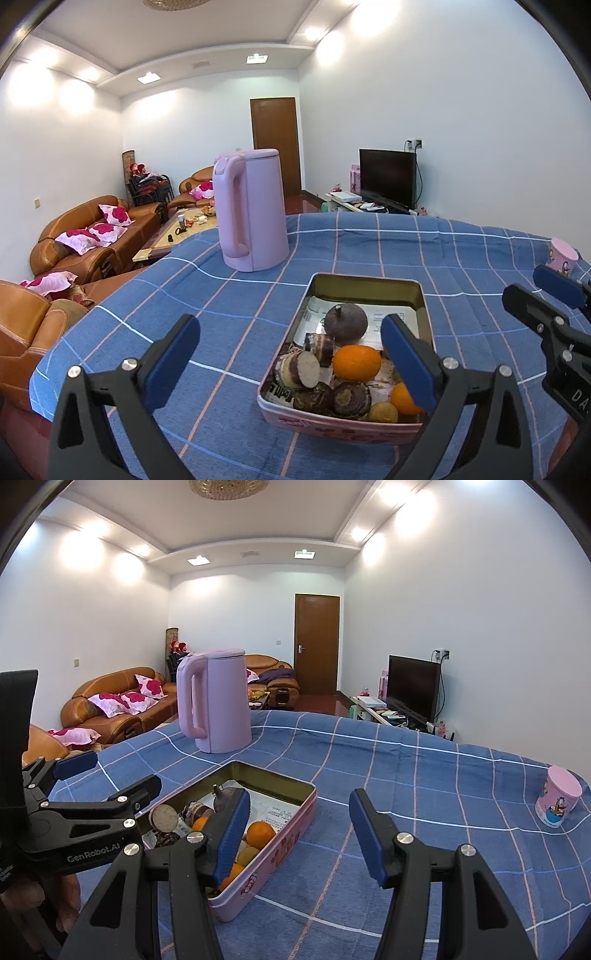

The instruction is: Organize fruits

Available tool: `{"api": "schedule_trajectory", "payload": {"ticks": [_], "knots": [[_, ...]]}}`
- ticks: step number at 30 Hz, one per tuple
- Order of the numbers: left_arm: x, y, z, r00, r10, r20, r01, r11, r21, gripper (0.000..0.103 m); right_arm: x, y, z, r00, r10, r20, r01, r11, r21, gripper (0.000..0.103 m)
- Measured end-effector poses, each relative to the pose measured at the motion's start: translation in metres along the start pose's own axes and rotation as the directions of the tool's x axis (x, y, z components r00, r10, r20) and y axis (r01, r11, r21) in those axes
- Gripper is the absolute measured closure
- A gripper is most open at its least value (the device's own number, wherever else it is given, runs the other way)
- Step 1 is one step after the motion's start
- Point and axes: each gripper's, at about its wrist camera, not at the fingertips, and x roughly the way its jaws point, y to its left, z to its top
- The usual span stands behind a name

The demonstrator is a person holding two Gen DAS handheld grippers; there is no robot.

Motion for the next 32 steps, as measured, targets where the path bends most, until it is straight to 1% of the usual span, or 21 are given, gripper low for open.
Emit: {"api": "schedule_trajectory", "payload": {"ticks": [4, 5, 16, 24, 32], "knots": [[-0.003, -0.001, 0.002, 1.000, -0.020, 0.005, 0.020, 1.000, 0.001, 0.001, -0.002, -0.003, 0.000, 1.000, -0.007, 0.003, 0.007, 1.000, 0.005, 0.045], [-0.004, -0.001, 0.002, 1.000, -0.021, 0.009, 0.021, 1.000, -0.002, 0.000, -0.002, -0.003, 0.000, 1.000, -0.009, 0.004, 0.009, 1.000, 0.005, 0.045], [-0.014, -0.006, 0.005, 0.999, -0.032, 0.039, 0.032, 0.999, 0.007, 0.000, -0.007, -0.010, 0.000, 1.000, -0.019, 0.018, 0.019, 1.000, 0.021, 0.045], [-0.009, -0.007, 0.005, 0.999, -0.033, 0.020, 0.033, 0.999, 0.001, 0.000, -0.008, -0.013, -0.002, 1.000, -0.018, 0.018, 0.017, 0.999, 0.028, 0.045], [-0.008, -0.012, 0.002, 0.999, -0.035, 0.015, 0.035, 0.999, 0.017, 0.000, -0.009, -0.020, -0.003, 1.000, -0.026, 0.015, 0.025, 0.999, 0.038, 0.045]]}}
